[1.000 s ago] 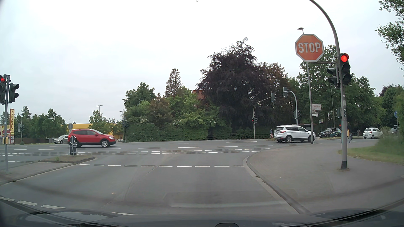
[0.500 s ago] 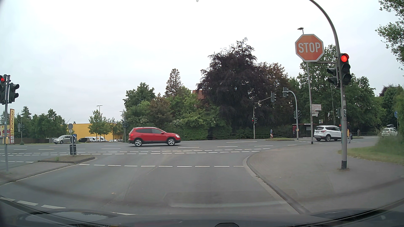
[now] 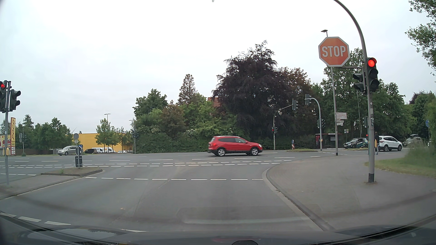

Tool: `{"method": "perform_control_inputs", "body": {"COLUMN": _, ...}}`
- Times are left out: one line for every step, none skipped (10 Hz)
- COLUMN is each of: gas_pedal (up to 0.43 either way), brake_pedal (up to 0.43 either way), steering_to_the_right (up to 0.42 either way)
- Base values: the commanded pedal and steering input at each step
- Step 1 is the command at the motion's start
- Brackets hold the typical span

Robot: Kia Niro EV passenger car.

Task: Follow the waypoints while adhering to traffic rules and regulations

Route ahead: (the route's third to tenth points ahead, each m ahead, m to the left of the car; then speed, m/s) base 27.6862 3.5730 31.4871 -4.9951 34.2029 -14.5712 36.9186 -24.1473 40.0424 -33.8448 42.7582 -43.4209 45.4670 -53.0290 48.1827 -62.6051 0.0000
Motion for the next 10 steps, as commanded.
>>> {"method": "perform_control_inputs", "body": {"gas_pedal": 0.000, "brake_pedal": 0.000, "steering_to_the_right": 0.000}}
{"method": "perform_control_inputs", "body": {"gas_pedal": 0.000, "brake_pedal": 0.000, "steering_to_the_right": 0.000}}
{"method": "perform_control_inputs", "body": {"gas_pedal": 0.000, "brake_pedal": 0.000, "steering_to_the_right": 0.000}}
{"method": "perform_control_inputs", "body": {"gas_pedal": 0.000, "brake_pedal": 0.000, "steering_to_the_right": 0.000}}
{"method": "perform_control_inputs", "body": {"gas_pedal": 0.000, "brake_pedal": 0.000, "steering_to_the_right": 0.000}}
{"method": "perform_control_inputs", "body": {"gas_pedal": 0.000, "brake_pedal": 0.000, "steering_to_the_right": 0.000}}
{"method": "perform_control_inputs", "body": {"gas_pedal": 0.000, "brake_pedal": 0.000, "steering_to_the_right": 0.000}}
{"method": "perform_control_inputs", "body": {"gas_pedal": 0.000, "brake_pedal": 0.000, "steering_to_the_right": 0.000}}
{"method": "perform_control_inputs", "body": {"gas_pedal": 0.000, "brake_pedal": 0.000, "steering_to_the_right": 0.000}}
{"method": "perform_control_inputs", "body": {"gas_pedal": 0.000, "brake_pedal": 0.000, "steering_to_the_right": 0.000}}
